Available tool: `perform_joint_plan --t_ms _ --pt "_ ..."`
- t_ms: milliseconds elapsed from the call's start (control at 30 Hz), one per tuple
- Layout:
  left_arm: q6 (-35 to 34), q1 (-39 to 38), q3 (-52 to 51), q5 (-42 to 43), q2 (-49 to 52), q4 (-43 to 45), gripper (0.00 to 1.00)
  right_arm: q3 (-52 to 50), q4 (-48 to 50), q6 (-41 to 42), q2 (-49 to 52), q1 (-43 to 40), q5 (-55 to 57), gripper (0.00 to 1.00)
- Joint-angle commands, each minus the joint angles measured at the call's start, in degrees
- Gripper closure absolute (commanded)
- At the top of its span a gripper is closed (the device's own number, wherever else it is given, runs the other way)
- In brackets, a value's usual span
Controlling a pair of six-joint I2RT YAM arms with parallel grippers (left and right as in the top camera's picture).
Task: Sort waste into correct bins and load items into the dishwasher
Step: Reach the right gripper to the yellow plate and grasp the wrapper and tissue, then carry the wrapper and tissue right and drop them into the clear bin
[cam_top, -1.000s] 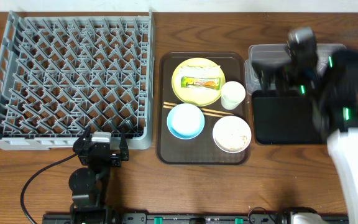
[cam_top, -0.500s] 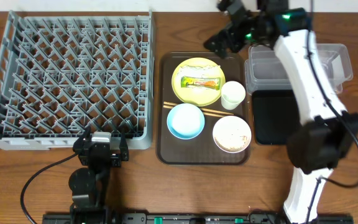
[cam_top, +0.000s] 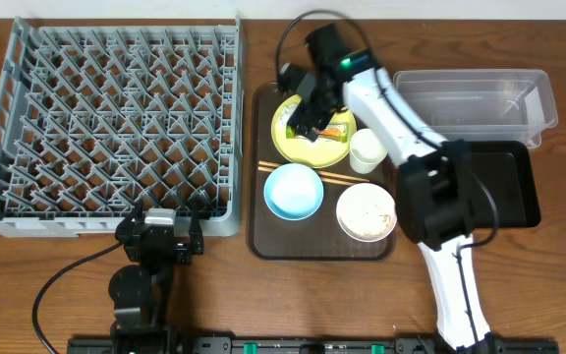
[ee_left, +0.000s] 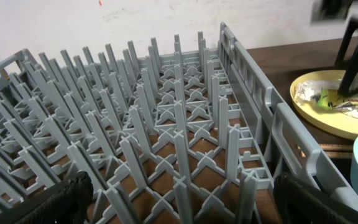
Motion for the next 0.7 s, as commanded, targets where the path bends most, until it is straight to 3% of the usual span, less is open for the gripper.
perform_joint_plan --t_ms 0,133,233,300,400,567,667 --pt "0.8 0.2 -0.9 1.6 -0.1 -1.9 0.06 1.0 0.0 -2.5 2.7 1.3 6.7 0.03" --pt "0.8 0.2 -0.9 1.6 -0.1 -1.9 0.06 1.0 -0.8 -2.5 3.7 1.3 6.5 0.1" --pt "0.8 0.2 -0.9 1.6 -0.1 -1.9 0.06 1.0 -1.8 -2.4 4.5 1.3 5.7 0.25" --pt "0.8 0.2 -0.9 1.6 -0.1 -1.9 0.06 1.0 -2.0 -1.4 4.8 1.3 5.7 0.49" --pt "0.8 0.2 -0.9 1.6 -0.1 -1.9 0.06 1.0 -1.7 1.3 4.4 1.3 5.7 0.99" --pt "0.8 0.2 -0.9 1.6 -0.1 -1.9 0.06 3.3 -0.9 8.3 0.9 0.8 5.7 0.99" --pt "0.8 0.2 -0.9 1.6 -0.1 -1.9 0.06 7.1 -1.0 16.7 -4.9 -1.1 5.8 0.99"
